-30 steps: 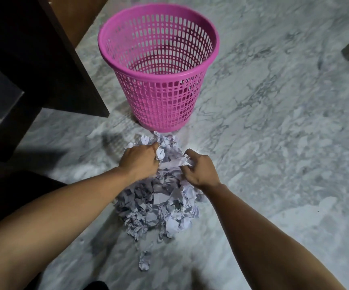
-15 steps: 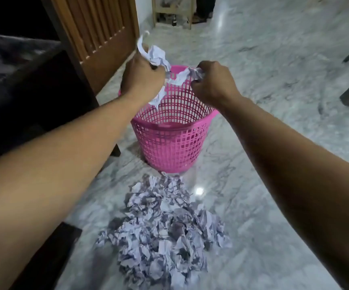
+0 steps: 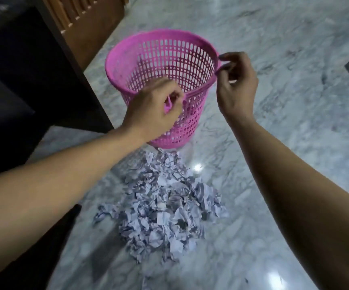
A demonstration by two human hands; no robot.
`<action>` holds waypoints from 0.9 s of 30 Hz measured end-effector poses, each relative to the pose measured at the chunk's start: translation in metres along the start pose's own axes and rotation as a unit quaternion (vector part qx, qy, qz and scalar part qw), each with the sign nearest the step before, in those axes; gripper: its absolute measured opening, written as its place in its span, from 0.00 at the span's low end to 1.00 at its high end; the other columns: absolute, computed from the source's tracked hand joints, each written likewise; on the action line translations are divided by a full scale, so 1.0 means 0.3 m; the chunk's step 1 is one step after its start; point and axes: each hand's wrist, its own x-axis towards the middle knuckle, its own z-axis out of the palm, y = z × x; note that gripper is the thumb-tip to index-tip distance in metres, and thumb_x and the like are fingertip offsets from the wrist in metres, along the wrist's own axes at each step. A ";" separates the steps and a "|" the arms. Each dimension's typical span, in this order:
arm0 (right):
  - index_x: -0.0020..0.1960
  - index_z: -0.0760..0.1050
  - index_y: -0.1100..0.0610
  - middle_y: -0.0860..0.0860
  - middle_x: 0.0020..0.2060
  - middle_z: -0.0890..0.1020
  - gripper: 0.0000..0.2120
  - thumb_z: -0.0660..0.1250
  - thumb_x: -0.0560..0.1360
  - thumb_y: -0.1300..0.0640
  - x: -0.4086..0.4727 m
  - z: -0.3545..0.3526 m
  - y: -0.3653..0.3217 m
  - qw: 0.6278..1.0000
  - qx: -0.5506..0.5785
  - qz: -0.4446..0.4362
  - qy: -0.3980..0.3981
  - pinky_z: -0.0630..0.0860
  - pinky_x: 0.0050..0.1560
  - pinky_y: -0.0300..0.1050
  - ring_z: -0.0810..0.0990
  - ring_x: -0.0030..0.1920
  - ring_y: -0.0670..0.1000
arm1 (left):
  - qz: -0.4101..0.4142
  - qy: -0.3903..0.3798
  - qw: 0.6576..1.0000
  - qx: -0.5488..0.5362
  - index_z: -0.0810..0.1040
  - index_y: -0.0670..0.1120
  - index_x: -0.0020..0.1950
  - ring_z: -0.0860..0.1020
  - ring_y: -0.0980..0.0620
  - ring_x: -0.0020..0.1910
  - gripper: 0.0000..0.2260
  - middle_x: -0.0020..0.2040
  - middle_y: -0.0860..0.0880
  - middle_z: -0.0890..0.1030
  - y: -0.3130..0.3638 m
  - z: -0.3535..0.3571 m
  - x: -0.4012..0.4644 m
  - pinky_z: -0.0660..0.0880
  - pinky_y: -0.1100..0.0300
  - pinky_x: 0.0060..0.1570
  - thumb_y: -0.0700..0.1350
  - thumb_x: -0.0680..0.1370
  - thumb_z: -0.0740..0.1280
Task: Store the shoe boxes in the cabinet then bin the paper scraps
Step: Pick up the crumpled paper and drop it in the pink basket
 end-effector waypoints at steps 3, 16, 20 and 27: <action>0.53 0.80 0.55 0.44 0.39 0.82 0.10 0.63 0.75 0.63 -0.271 -0.076 0.173 0.992 -0.068 0.079 -0.072 0.80 0.44 0.51 0.82 0.39 0.50 | -0.029 -0.136 0.990 0.017 0.79 0.46 0.60 0.76 0.47 0.56 0.15 0.57 0.48 0.78 -0.024 0.069 -0.367 0.76 0.48 0.53 0.53 0.78 0.69; 0.80 0.51 0.41 0.58 0.77 0.61 0.35 0.61 0.79 0.34 -0.945 -0.122 0.345 0.753 -0.410 0.077 -0.508 0.69 0.70 0.60 0.65 0.74 0.61 | -0.250 -0.440 0.845 0.173 0.35 0.57 0.81 0.53 0.40 0.79 0.53 0.83 0.46 0.42 -0.193 0.216 -0.931 0.60 0.41 0.73 0.77 0.70 0.63; 0.75 0.62 0.44 0.55 0.67 0.70 0.28 0.66 0.79 0.41 -0.922 -0.089 0.349 0.778 -0.368 0.059 -0.506 0.77 0.58 0.55 0.72 0.64 0.58 | -0.223 -0.405 0.872 0.157 0.55 0.56 0.79 0.64 0.41 0.72 0.38 0.78 0.44 0.55 -0.165 0.266 -0.880 0.71 0.45 0.66 0.61 0.74 0.69; 0.75 0.65 0.45 0.50 0.57 0.80 0.22 0.57 0.82 0.46 -0.845 -0.162 0.359 0.843 -0.324 0.049 -0.427 0.80 0.46 0.51 0.78 0.55 0.55 | -0.199 -0.407 0.882 0.131 0.66 0.57 0.72 0.72 0.50 0.63 0.25 0.66 0.52 0.66 -0.115 0.260 -0.806 0.70 0.59 0.42 0.57 0.77 0.67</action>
